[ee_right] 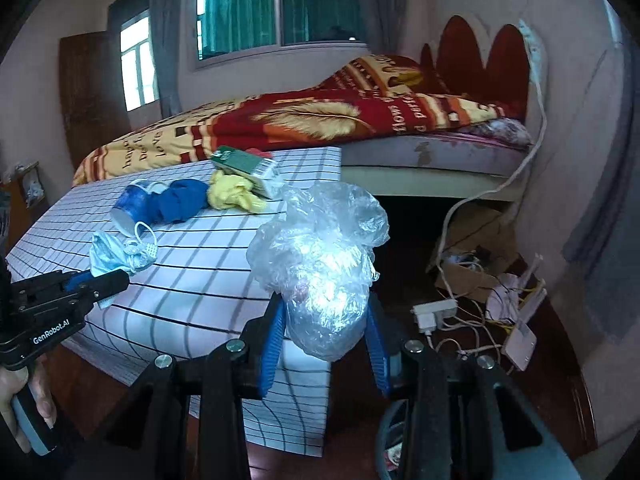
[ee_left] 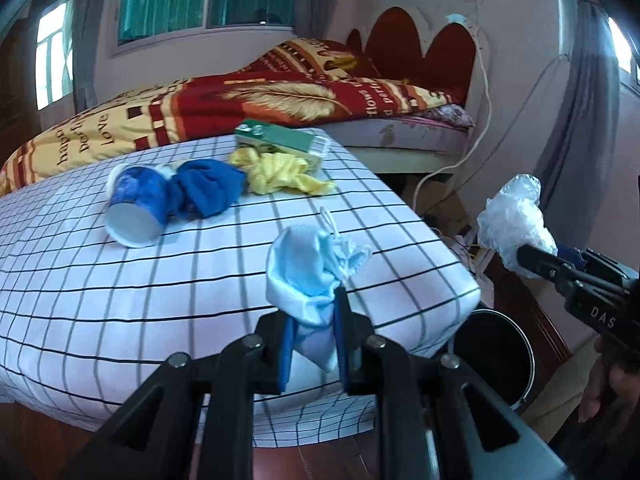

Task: Collect trash
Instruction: 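Carry mask and plastic bag over the black bin and release both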

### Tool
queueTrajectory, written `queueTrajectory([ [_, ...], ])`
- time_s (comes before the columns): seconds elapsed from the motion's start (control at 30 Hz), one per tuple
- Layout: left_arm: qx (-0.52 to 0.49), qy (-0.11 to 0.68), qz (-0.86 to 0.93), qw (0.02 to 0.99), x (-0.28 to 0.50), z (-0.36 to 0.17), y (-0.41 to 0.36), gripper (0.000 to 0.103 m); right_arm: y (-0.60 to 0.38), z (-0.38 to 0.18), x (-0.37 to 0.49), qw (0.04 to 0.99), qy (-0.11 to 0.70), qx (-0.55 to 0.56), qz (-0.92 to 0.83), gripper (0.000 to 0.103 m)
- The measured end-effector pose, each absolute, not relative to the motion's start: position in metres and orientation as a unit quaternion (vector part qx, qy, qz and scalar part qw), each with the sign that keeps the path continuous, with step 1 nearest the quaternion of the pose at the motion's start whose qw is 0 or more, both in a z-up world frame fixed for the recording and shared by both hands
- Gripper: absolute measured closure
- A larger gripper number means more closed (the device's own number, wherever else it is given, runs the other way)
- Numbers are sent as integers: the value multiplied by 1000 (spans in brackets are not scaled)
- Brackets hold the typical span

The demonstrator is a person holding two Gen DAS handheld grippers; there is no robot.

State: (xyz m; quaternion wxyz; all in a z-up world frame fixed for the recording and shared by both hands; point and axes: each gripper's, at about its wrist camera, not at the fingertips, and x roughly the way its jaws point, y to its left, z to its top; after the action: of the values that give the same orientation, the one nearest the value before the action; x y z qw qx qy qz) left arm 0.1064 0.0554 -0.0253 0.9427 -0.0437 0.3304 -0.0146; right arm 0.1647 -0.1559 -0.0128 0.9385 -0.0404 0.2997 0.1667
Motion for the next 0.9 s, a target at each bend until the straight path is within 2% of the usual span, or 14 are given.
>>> queueTrajectory([
  [0.9,21,365,-169,915,123,-51,-102,84,-304,-57,135,936,351,-4,35,62],
])
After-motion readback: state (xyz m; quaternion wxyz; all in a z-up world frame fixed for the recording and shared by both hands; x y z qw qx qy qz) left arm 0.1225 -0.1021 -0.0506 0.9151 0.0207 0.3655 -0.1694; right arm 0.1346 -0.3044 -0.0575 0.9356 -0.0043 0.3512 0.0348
